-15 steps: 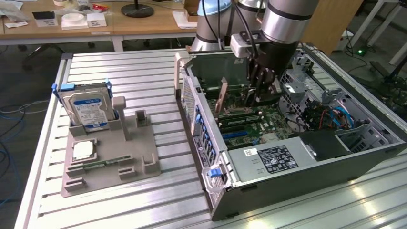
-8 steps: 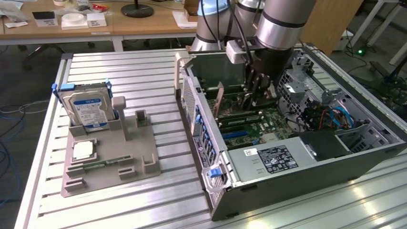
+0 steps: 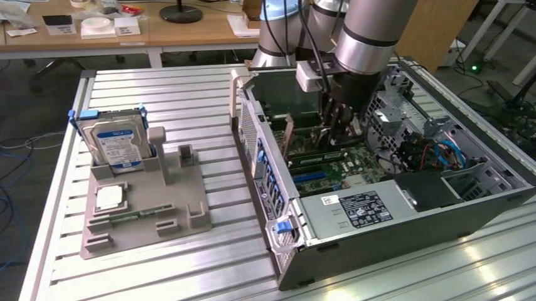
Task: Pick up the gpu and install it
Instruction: 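Insert the gpu into the slot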
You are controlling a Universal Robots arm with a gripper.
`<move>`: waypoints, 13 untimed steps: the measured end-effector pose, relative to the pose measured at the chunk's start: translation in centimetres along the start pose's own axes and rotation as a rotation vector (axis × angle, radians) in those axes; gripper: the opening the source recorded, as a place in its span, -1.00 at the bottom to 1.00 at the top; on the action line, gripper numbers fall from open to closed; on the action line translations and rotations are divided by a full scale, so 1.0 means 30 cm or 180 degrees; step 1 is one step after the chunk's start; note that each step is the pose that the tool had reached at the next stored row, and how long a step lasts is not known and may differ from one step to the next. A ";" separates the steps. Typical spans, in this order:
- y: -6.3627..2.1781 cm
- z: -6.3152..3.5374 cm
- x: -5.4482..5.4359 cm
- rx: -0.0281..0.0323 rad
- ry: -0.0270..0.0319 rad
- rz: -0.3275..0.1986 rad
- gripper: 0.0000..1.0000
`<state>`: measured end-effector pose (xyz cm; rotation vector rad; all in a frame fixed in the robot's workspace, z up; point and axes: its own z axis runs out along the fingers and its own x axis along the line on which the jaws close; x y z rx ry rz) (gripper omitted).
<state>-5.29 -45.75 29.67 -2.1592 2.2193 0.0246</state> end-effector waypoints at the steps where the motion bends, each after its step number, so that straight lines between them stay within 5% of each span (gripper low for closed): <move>1: 0.000 0.006 0.000 0.0000 0.0000 -0.0001 -0.44; 13: 0.008 0.034 0.012 0.0000 0.0000 0.0000 -0.44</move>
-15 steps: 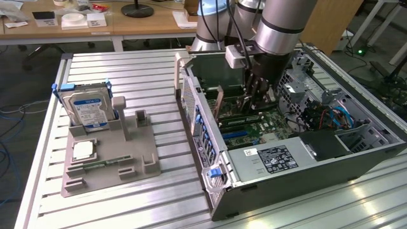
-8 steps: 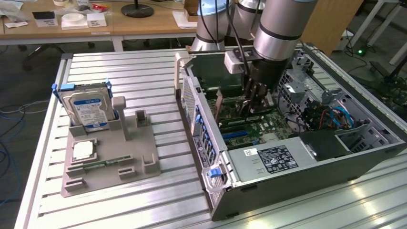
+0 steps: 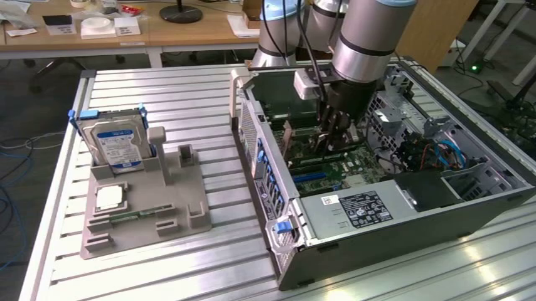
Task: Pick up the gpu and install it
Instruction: 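Insert the gpu into the slot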
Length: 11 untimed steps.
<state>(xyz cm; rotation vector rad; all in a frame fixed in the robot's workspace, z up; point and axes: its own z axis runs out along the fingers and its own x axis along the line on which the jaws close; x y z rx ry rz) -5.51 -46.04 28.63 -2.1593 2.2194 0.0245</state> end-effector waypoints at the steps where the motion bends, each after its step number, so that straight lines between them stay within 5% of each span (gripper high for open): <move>1: 0.000 0.001 0.002 0.0000 0.0000 0.0000 -0.44; 11: 0.007 0.033 0.006 0.0000 0.0000 0.0001 -0.44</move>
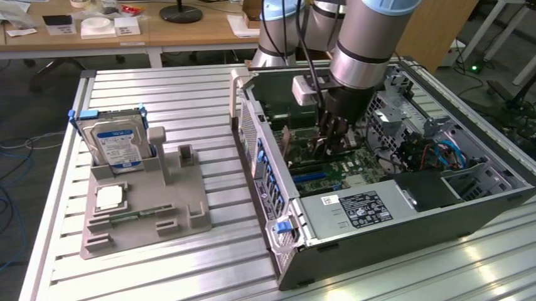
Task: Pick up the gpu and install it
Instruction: 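Insert the gpu into the slot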
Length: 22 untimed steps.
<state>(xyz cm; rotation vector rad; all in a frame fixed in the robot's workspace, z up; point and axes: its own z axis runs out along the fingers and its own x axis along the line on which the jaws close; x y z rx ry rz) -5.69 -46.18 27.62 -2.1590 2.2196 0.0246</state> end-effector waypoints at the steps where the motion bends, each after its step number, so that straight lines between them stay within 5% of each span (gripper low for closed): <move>1: 0.002 0.005 0.000 0.0000 0.0000 0.0000 -0.44; 15: 0.017 0.069 0.004 0.0000 0.0000 -0.0001 -0.44; 22: 0.020 0.073 0.004 0.0001 -0.0002 0.0000 -0.44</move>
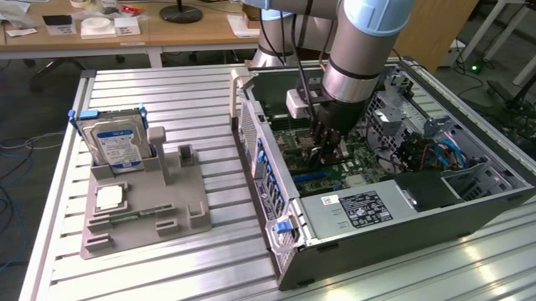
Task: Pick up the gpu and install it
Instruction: 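Insert the gpu into the slot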
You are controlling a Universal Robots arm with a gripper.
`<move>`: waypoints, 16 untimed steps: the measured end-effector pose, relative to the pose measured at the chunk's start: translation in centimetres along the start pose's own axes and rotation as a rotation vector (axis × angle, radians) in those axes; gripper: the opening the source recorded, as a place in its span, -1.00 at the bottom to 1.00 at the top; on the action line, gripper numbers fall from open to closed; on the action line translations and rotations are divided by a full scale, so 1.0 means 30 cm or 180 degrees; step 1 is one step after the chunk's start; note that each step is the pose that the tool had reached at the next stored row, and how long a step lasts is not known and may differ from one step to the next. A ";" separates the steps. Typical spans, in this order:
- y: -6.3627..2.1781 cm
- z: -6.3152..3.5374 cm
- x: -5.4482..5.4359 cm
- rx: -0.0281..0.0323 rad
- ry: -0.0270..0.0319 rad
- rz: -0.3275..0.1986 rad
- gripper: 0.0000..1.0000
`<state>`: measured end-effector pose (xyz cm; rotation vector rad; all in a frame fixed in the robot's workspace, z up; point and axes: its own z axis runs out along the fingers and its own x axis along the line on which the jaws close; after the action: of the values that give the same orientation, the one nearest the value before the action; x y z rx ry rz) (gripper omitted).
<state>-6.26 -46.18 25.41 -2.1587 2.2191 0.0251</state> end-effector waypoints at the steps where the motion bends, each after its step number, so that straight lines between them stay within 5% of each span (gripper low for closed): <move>1: 0.000 0.000 0.000 0.0000 0.0000 0.0000 -0.44; 16: 0.013 0.019 0.004 0.0000 0.0000 0.0000 -0.44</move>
<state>-6.63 -46.28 24.83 -2.1588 2.2190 0.0251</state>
